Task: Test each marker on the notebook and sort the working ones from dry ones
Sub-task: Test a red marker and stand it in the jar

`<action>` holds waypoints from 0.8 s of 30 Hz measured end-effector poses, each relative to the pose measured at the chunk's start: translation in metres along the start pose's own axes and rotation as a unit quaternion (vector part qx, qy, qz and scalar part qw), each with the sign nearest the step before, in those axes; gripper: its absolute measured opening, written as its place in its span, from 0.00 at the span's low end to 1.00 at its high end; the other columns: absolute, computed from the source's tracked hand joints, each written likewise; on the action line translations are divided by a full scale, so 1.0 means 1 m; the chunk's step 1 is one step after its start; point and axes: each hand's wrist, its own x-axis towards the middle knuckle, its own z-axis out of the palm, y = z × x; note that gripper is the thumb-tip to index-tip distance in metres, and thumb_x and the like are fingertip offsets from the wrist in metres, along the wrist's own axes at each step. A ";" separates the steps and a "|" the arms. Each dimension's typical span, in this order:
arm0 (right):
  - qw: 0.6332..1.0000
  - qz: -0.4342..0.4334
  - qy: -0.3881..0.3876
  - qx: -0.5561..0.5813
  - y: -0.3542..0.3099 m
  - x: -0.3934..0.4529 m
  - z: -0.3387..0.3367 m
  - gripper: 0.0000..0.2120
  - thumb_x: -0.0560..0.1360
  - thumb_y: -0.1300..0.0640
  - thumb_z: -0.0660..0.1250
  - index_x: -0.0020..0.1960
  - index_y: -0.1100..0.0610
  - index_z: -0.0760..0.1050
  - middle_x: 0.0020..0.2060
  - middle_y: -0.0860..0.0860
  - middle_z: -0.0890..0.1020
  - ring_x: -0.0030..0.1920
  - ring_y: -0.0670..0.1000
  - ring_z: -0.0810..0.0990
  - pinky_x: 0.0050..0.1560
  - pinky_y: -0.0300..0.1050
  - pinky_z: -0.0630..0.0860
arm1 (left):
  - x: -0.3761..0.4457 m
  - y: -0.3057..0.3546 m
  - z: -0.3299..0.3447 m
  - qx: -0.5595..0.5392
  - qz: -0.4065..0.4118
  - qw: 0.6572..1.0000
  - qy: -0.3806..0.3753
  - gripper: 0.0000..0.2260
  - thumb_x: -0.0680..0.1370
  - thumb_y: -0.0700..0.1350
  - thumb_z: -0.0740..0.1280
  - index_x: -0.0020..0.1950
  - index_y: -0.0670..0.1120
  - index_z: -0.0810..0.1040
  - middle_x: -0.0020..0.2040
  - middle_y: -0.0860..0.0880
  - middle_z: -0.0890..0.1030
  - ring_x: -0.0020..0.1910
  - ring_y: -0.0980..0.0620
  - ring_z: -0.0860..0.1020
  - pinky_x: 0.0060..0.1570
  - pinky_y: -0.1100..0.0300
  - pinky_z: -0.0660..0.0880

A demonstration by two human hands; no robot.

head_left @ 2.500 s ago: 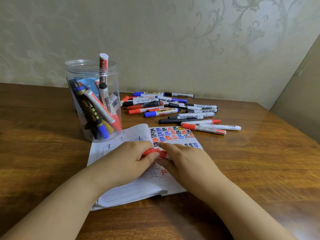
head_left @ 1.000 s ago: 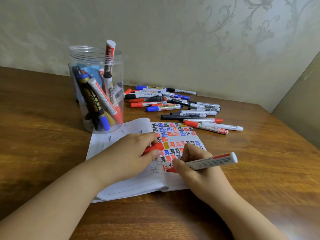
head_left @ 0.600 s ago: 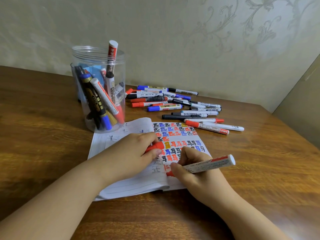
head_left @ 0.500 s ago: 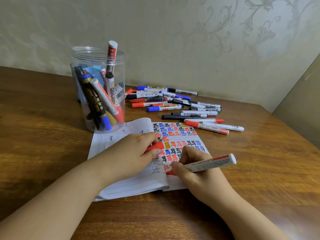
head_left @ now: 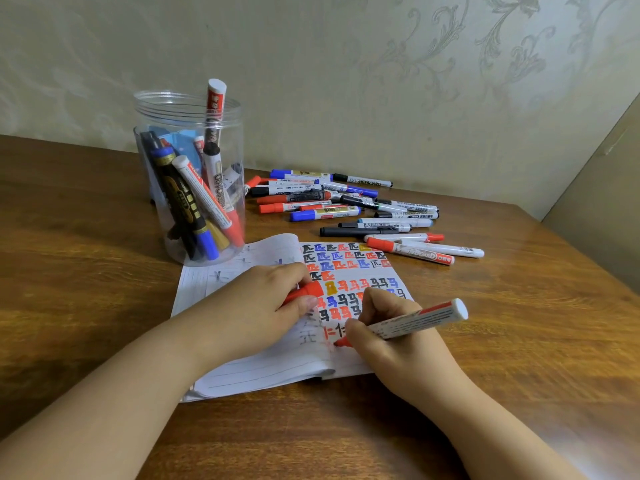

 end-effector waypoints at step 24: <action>0.933 0.020 0.070 0.353 -0.001 0.003 -0.018 0.14 0.63 0.49 0.76 0.32 0.52 0.72 0.22 0.46 0.67 0.24 0.45 0.60 0.26 0.36 0.59 | -0.003 0.012 -0.005 -0.089 0.046 0.995 0.003 0.08 0.75 0.52 0.66 0.51 0.64 0.72 0.51 0.65 0.75 0.53 0.70 0.71 0.47 0.78 0.67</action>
